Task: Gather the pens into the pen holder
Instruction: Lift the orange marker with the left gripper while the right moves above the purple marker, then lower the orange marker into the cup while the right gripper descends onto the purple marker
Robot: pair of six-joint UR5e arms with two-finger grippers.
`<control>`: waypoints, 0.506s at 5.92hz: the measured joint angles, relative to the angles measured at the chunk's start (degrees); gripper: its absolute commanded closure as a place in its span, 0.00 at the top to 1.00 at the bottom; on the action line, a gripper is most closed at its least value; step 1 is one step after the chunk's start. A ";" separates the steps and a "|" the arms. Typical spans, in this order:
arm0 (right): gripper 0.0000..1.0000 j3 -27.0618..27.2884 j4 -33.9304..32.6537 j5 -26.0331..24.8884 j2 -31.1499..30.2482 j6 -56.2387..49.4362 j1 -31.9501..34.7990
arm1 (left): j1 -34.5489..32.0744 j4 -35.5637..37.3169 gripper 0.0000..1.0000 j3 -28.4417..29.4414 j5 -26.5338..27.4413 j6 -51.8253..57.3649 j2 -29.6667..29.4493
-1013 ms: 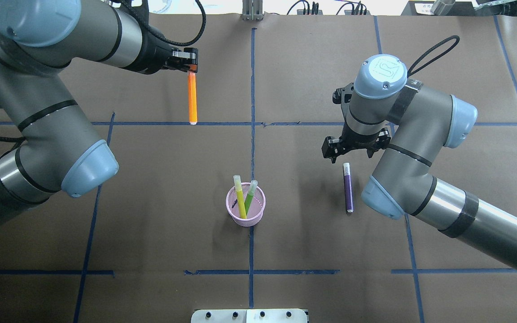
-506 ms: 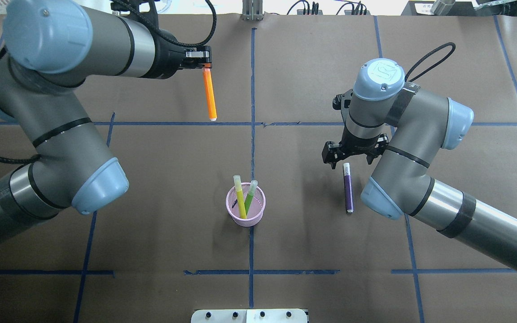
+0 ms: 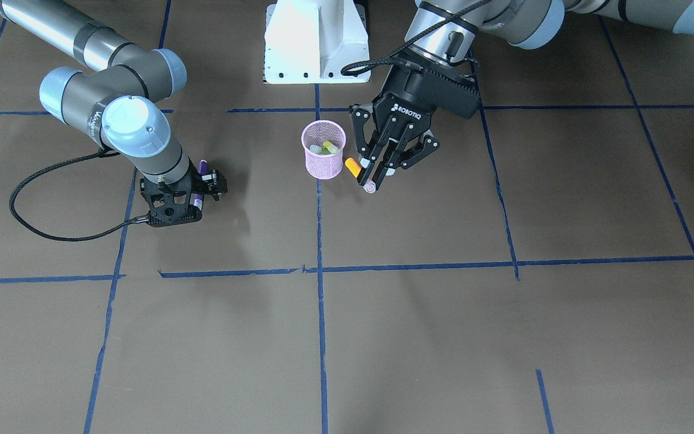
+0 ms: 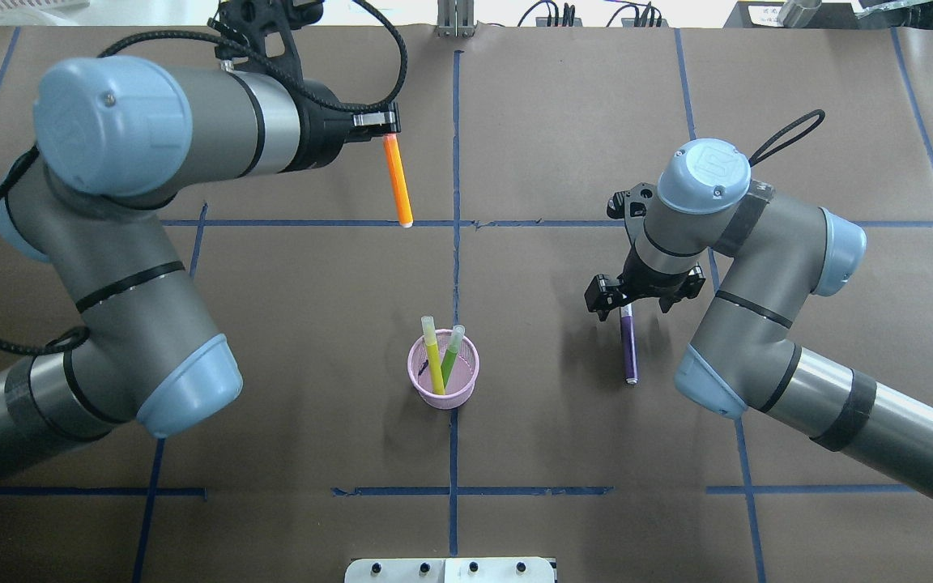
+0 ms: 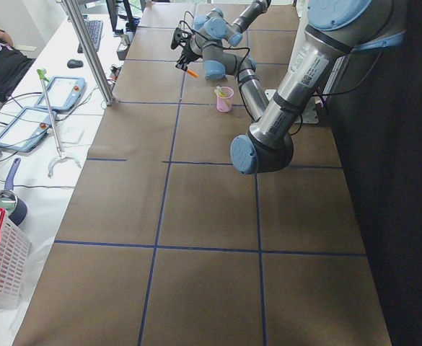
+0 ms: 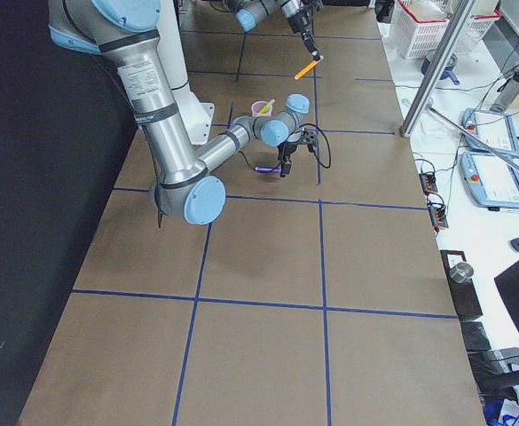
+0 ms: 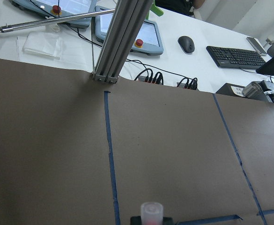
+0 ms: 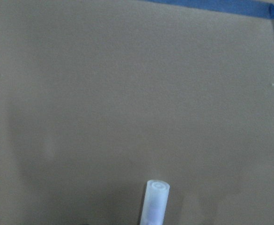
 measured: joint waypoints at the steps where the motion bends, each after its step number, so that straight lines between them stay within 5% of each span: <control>1: 1.00 -0.15 0.82 0.01 -0.18 0.30 -0.14 | 1.53 -0.01 0.00 -1.73 1.56 -0.02 1.59; 3: 1.00 -0.12 0.86 0.04 0.07 0.70 -0.28 | 5.70 -0.39 0.00 -4.74 8.54 -0.13 4.02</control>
